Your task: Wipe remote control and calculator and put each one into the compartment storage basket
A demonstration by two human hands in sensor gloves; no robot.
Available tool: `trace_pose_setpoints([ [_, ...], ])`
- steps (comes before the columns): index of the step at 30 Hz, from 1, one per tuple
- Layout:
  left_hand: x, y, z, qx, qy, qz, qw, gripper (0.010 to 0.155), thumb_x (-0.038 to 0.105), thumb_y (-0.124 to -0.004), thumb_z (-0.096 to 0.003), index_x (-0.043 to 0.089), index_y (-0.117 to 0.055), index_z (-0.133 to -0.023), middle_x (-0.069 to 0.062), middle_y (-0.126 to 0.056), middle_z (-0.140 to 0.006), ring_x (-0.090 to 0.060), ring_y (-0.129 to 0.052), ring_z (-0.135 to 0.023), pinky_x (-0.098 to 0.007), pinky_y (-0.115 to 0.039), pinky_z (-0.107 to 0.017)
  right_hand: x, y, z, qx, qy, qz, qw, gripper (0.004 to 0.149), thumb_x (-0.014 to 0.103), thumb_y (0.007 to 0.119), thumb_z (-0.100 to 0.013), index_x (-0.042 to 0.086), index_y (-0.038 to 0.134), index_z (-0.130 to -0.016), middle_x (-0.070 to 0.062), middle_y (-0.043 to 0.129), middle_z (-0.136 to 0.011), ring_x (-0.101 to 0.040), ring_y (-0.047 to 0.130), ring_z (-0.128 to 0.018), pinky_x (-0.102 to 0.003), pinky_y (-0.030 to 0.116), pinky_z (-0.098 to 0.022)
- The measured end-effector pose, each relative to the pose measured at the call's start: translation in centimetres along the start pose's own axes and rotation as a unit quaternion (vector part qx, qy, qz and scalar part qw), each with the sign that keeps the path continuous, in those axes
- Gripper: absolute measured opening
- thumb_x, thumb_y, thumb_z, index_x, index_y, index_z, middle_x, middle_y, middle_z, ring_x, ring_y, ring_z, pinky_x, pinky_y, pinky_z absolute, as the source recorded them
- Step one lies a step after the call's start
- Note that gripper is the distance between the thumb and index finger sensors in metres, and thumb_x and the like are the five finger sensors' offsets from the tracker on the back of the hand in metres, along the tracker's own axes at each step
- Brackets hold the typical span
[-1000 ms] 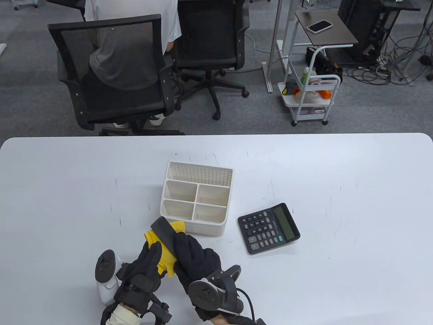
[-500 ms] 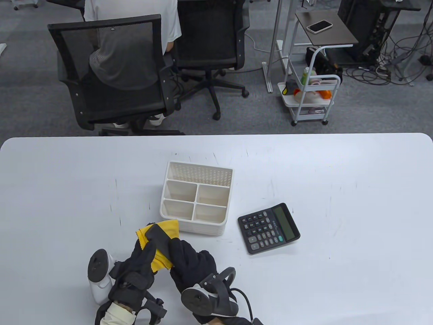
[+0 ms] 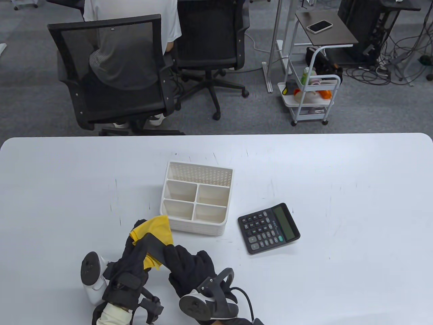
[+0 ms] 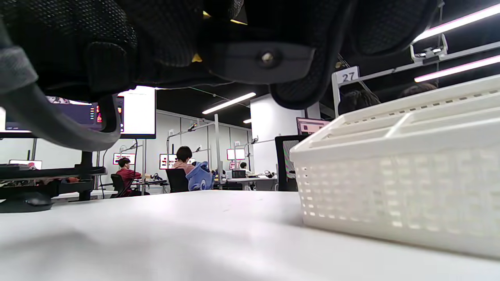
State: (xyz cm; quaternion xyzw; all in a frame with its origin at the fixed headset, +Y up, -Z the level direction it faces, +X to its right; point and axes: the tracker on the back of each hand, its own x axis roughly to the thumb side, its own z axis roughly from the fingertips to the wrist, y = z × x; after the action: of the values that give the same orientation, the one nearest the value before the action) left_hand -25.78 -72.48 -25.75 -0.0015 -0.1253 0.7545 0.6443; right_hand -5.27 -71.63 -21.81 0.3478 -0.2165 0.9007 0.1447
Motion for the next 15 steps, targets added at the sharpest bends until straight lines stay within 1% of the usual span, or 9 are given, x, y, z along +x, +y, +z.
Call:
trace_pose_setpoints([
  [3, 0.33, 0.34, -0.02, 0.009, -0.017, 0.025, 1.0, 0.057, 0.042, -0.053, -0.0625, 0.022, -0.036, -0.113, -0.017, -0.058, -0.113, -0.048, -0.074, -0.098, -0.056, -0.073, -0.068, -0.16, -0.06, 0.02, 0.003, -0.01, 0.0, 1.0, 0.07, 0.028, 0.076, -0.057, 0.007, 0.04, -0.113, -0.026, 0.064, -0.106, -0.04, 0.089, -0.076, -0.069, 0.064, -0.059],
  [5, 0.65, 0.51, 0.03, 0.025, -0.032, 0.029, 0.999, 0.055, 0.041, -0.054, -0.0623, 0.022, -0.039, -0.113, -0.018, -0.057, -0.113, -0.049, -0.073, -0.098, -0.057, -0.073, -0.069, -0.2, -0.18, -0.05, 0.005, -0.006, -0.002, 1.0, 0.07, 0.028, 0.076, -0.057, 0.007, 0.041, -0.113, -0.026, 0.064, -0.106, -0.04, 0.089, -0.076, -0.067, 0.065, -0.058],
  [9, 0.77, 0.51, 0.06, 0.017, -0.042, 0.023, 0.999, 0.053, 0.042, -0.053, -0.0623, 0.023, -0.046, -0.112, -0.018, -0.054, -0.115, -0.049, -0.071, -0.1, -0.057, -0.071, -0.07, -0.13, -0.34, -0.23, 0.002, 0.011, 0.0, 1.0, 0.07, 0.028, 0.076, -0.057, 0.005, 0.041, -0.113, -0.026, 0.064, -0.105, -0.041, 0.089, -0.075, -0.066, 0.066, -0.058],
  [12, 0.45, 0.34, 0.04, 0.008, -0.032, 0.011, 0.999, 0.055, 0.044, -0.053, -0.0624, 0.023, -0.046, -0.112, -0.019, -0.053, -0.115, -0.049, -0.07, -0.1, -0.057, -0.072, -0.069, -0.23, -0.38, -0.31, 0.002, 0.033, -0.001, 0.999, 0.071, 0.028, 0.075, -0.057, 0.003, 0.04, -0.113, -0.026, 0.065, -0.105, -0.041, 0.089, -0.074, -0.065, 0.067, -0.057],
  [15, 0.26, 0.0, -0.03, -0.006, -0.023, -0.005, 1.0, 0.058, 0.045, -0.053, -0.0623, 0.021, -0.04, -0.113, -0.019, -0.054, -0.115, -0.049, -0.072, -0.099, -0.055, -0.074, -0.068, -0.28, -0.5, -0.17, -0.006, 0.049, -0.014, 0.999, 0.07, 0.027, 0.076, -0.057, 0.001, 0.041, -0.113, -0.027, 0.065, -0.104, -0.041, 0.09, -0.074, -0.066, 0.067, -0.057],
])
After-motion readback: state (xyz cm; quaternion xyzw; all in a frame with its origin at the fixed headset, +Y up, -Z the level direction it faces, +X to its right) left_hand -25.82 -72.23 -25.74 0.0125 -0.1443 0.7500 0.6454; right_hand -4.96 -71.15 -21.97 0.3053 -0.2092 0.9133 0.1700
